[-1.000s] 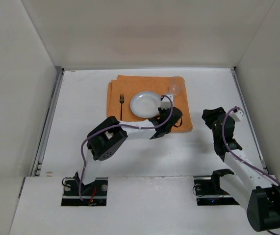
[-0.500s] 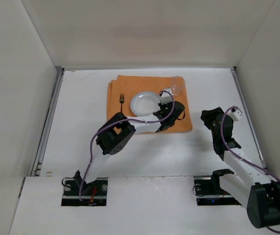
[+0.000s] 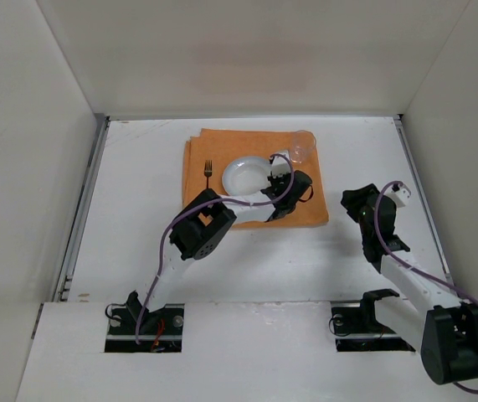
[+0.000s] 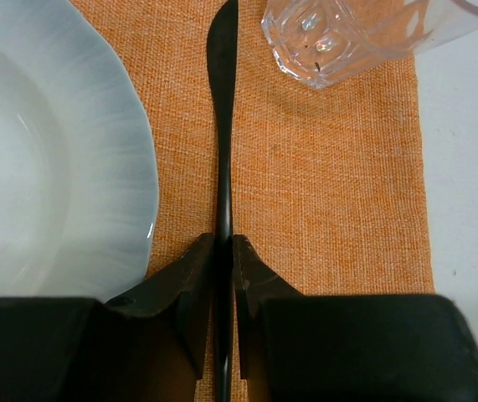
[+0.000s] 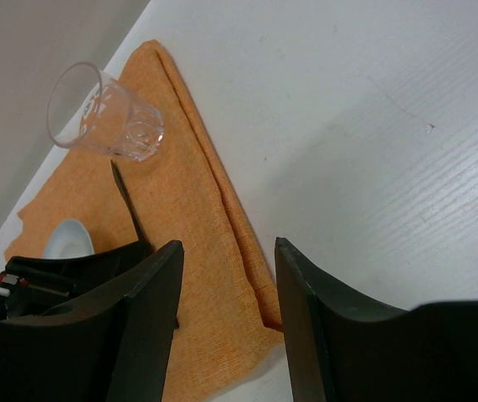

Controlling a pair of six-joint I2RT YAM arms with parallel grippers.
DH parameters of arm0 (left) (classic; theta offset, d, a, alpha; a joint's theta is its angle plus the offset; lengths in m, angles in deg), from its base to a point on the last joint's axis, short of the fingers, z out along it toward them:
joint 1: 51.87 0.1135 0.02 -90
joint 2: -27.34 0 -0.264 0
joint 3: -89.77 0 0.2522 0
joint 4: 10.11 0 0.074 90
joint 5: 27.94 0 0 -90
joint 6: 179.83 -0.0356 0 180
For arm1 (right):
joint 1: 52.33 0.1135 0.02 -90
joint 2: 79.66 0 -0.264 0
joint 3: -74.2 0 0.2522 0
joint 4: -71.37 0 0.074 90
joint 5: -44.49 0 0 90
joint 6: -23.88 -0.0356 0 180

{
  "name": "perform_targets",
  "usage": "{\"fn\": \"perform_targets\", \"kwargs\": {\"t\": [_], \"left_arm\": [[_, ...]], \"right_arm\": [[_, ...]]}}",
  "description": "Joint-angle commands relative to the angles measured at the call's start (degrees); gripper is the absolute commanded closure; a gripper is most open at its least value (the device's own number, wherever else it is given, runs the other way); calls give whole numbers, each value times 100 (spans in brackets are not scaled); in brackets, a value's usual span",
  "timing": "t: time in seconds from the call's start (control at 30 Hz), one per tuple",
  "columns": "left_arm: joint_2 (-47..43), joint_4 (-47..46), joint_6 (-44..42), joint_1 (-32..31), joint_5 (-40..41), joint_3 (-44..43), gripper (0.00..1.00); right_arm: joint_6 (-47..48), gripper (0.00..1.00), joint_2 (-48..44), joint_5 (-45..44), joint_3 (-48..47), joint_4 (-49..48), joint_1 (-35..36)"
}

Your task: Set the dinner table for one person

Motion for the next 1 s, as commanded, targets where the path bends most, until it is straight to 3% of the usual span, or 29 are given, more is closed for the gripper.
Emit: {"fn": "perform_targets", "kwargs": {"t": [0.0, 0.3, 0.53, 0.6, 0.7, 0.77, 0.87, 0.97], "left_arm": [[-91, -62, 9, 26, -71, -127, 85], [-811, -413, -615, -167, -150, 382, 59], [-2128, -861, -1353, -536, -159, 1321, 55], [-2612, -1002, -1538, -668, -212, 1726, 55], [-3560, -1161, -1810, -879, -370, 2656, 55], [-4175, -1135, -1776, -888, -353, 3332, 55], [-5300, -907, -1478, -696, -125, 4467, 54], [-6531, -205, -1004, -283, 306, 5425, 53]], "right_arm": [[-15, 46, 54, 43, -207, -356, 36], [3, 44, 160, 26, -216, -426, 36], [29, 44, 142, 8, -216, -426, 36], [29, 53, 177, -1, -216, -426, 36], [64, 82, 282, 43, -251, -435, 36], [64, 87, 379, 43, -269, -426, 36], [55, 84, 493, -18, -278, -444, 36], [47, 69, 555, -132, -208, -558, 36]]}}
